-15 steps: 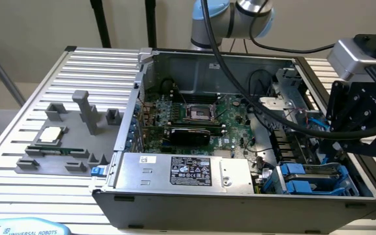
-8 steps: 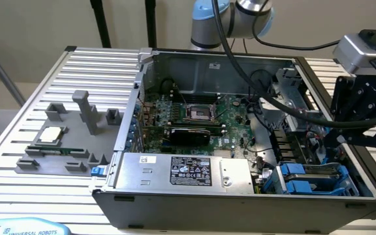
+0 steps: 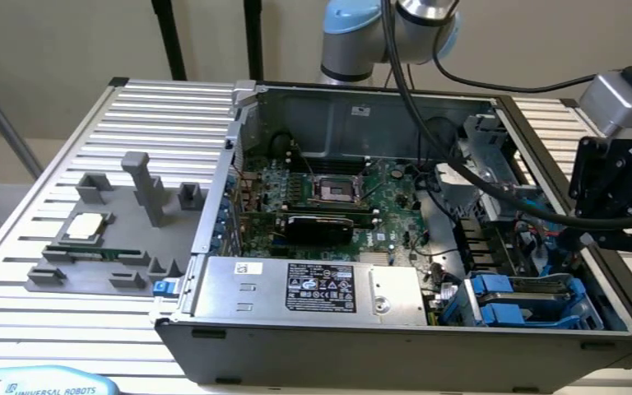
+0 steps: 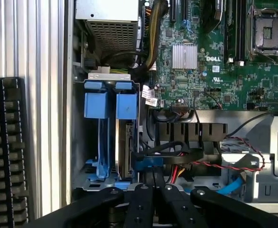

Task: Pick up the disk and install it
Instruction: 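Insert the first disk wire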

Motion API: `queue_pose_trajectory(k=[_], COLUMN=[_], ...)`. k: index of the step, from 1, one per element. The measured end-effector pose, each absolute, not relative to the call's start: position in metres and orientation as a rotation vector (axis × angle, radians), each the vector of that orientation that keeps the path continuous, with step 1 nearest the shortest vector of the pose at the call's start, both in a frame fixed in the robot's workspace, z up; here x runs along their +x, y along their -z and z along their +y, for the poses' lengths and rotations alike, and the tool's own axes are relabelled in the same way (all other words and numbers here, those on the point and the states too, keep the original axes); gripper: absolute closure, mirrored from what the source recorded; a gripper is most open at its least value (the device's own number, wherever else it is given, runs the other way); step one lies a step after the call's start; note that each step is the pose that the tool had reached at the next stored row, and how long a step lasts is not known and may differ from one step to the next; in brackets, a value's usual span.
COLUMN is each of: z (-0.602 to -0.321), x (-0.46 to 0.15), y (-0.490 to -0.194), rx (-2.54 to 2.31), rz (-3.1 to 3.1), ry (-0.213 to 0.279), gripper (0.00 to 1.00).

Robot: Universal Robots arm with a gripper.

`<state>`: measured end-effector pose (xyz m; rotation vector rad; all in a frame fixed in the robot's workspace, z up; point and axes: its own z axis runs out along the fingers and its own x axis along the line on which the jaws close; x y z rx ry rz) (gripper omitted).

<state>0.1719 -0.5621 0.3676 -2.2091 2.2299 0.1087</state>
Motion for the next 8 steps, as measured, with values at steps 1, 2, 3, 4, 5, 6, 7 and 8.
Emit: queue_pose_trajectory(k=[1, 2, 3, 4, 5, 6, 7, 8], z=[-0.562, -0.562, -0.562, -0.562, -0.562, -0.562, -0.561, -0.560], x=[0.172, 0.171, 0.170, 0.167, 0.163, 0.159, 0.157, 0.156], y=[-0.366, -0.364, -0.362, -0.360, -0.358, -0.357, -0.355, -0.354], rx=[-2.211, -2.212, -2.214, -2.216, -2.218, -2.219, -2.219, -2.219], rz=[2.228, 2.226, 2.224, 2.222, 2.220, 2.219, 2.218, 2.217], ry=[-0.109, -0.109, -0.109, -0.109, -0.110, -0.110, -0.109, -0.108], gripper=[0.87, 0.87, 0.87, 0.87, 0.87, 0.87, 0.87, 0.87])
